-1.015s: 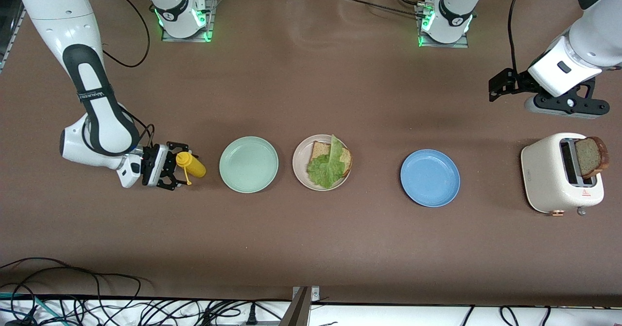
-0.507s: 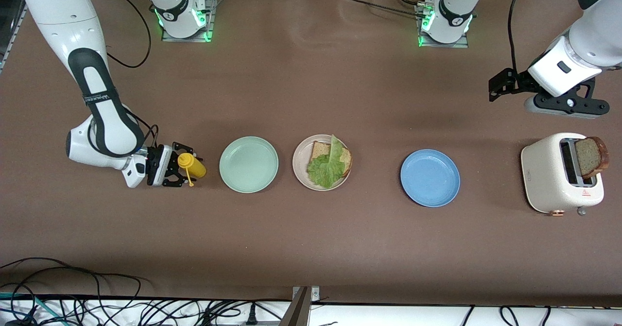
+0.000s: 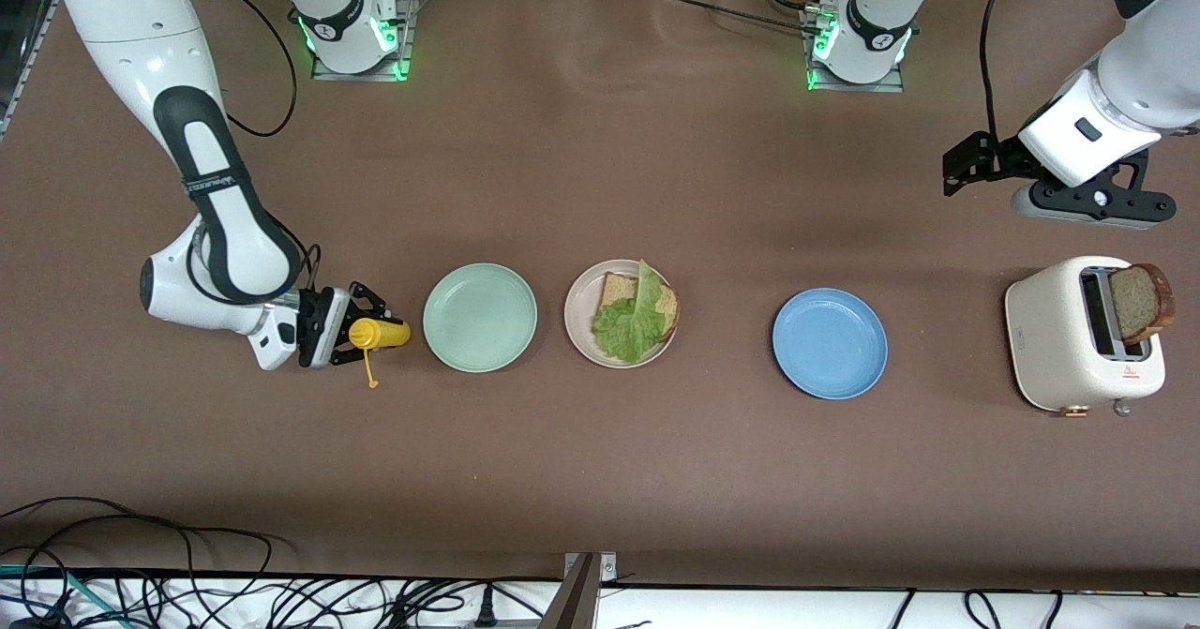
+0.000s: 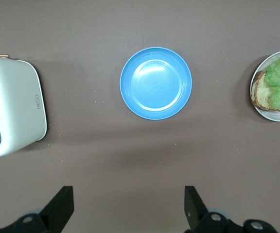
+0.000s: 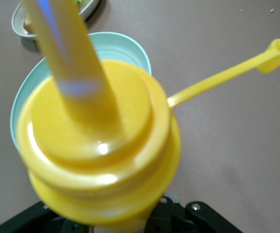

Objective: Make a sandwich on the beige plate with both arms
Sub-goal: 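Lift the bottle and move it over the sandwich with the right gripper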

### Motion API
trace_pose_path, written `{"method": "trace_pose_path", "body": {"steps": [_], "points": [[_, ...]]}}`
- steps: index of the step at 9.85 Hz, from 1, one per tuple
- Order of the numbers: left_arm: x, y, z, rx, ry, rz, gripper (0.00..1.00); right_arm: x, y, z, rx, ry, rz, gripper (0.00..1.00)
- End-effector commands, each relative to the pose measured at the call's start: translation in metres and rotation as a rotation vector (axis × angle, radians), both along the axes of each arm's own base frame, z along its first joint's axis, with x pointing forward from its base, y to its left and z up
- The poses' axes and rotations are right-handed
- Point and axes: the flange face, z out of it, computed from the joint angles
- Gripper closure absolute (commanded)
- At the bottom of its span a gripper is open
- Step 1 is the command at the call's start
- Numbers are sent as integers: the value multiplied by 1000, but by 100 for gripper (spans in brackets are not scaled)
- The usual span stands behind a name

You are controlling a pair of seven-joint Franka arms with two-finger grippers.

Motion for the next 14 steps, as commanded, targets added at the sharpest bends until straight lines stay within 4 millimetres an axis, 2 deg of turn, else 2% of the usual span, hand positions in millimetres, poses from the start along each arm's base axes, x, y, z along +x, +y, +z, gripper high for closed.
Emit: {"method": "trace_pose_path", "body": {"steps": [1,3,5,7,10,12,14], "points": [[-3,0,3,-21,6,10,0,18,30,44,-102,23,-30,89],[-3,0,3,-21,6,10,0,25,60,75,-217,53,-91,89],[-3,-1,2,-21,7,10,0,20,93,103,-314,86,-178,89],[-3,-1,2,-21,7,10,0,8,144,126,-390,121,-227,89],[-3,-1,3,-21,6,10,0,-22,231,160,-570,160,-348,89],[-3,-1,3,-21,6,10,0,-43,278,172,-672,171,-389,89],[-3,-1,3,-21,6,10,0,-59,311,171,-757,154,-412,89]]}}
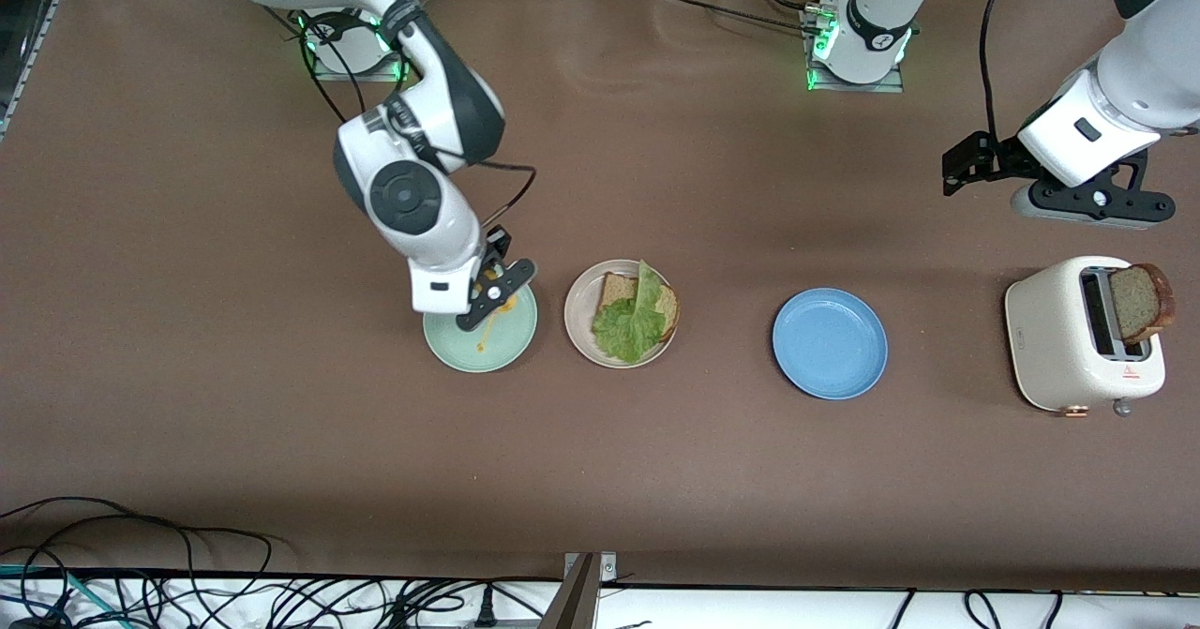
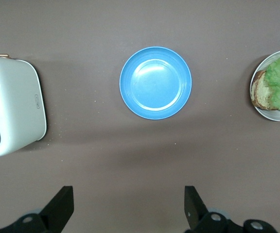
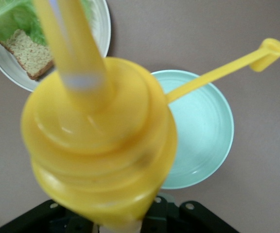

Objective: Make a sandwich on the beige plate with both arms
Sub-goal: 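Lift the bottle and move it over the sandwich with the right gripper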

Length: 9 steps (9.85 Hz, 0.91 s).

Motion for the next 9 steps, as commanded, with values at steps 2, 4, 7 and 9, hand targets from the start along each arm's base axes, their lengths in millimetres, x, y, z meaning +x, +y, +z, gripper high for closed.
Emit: {"method": "trace_pose_path", "body": {"steps": [2,4,7,9], "points": [[-2,-1,3,-19,6,11,0,-13,58,0,-169,-22,0,89],[-3,-1,3,-19,4,11,0,-34,87,-11,-231,-15,2,89],[-3,-1,3,-19,4,11,0,-54,117,-43,-277,-6,-5,89],[-3,-1,3,-19,4,11,0,-65,131,-71,-309,6,1,89]]}}
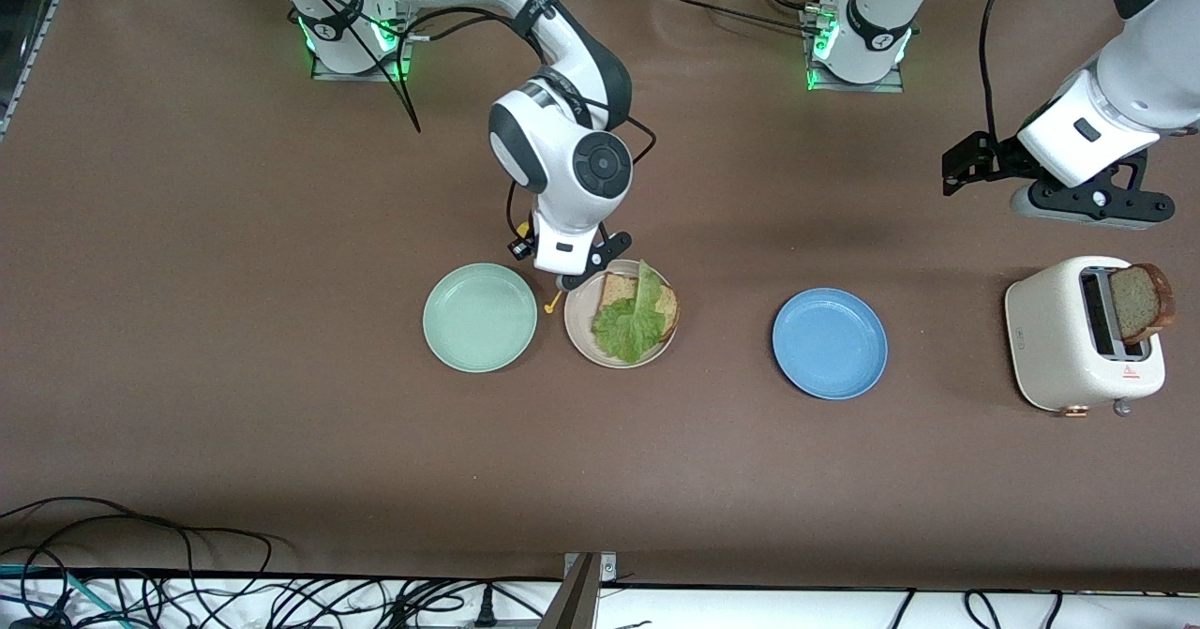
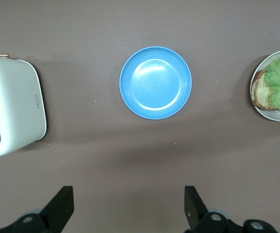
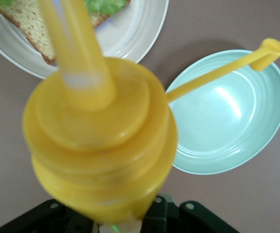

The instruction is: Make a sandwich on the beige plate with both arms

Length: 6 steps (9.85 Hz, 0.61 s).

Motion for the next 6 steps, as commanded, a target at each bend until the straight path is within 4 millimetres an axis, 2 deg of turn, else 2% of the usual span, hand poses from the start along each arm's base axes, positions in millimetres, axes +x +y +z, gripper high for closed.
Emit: {"method": "trace_pose_path", "body": {"steps": [1,3,4,6], "points": [[-3,-1,4,-19,3,10,0,-8,20,-21,-55,3,9,89],[-3,-2,4,-18,3,9,0,-18,34,-42,-127,55,28,90],[-3,-2,4,-18,3,9,0,-20,34,-44,-131,68,37,90],[-3,-2,4,-18,3,9,0,-28,39,-63,-153,86,61,90]]}}
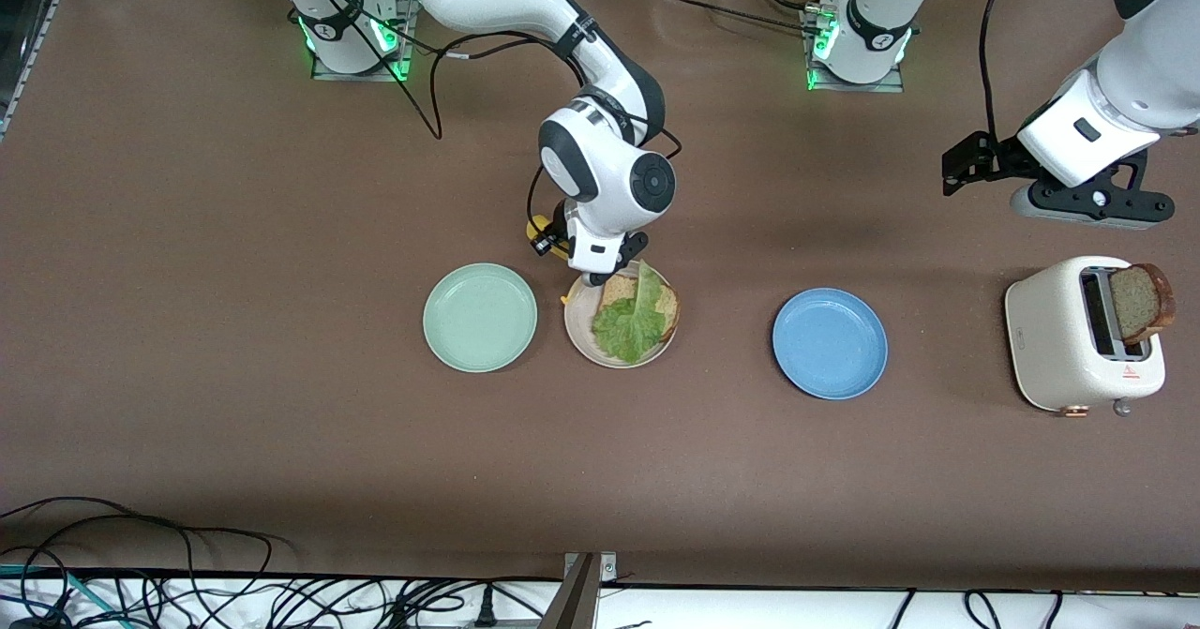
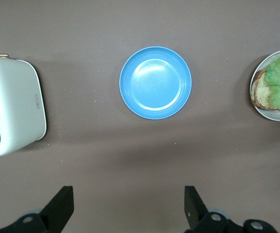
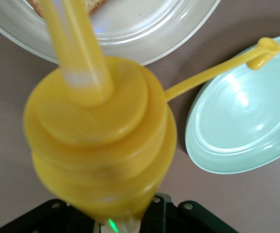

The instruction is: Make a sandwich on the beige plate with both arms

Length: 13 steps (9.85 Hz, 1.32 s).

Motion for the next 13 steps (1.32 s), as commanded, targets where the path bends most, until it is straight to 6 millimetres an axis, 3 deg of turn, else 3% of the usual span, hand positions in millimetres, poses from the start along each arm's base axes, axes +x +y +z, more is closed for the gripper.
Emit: {"method": "trace_pose_path", "body": {"steps": [1,5,8,13], "points": [[-3,-1,3,-18,3,9,0,-5,7,-18,-32,29,35,97],[-3,-5,3,-12,3,21,0,-8,1,-34,-40,158,196,100],[-3,-5,4,-12,1,26,0,-11,-6,-41,-66,213,216,100],[-3,-7,3,-11,4,23,0,2,-13,-17,-39,229,236,100]]}}
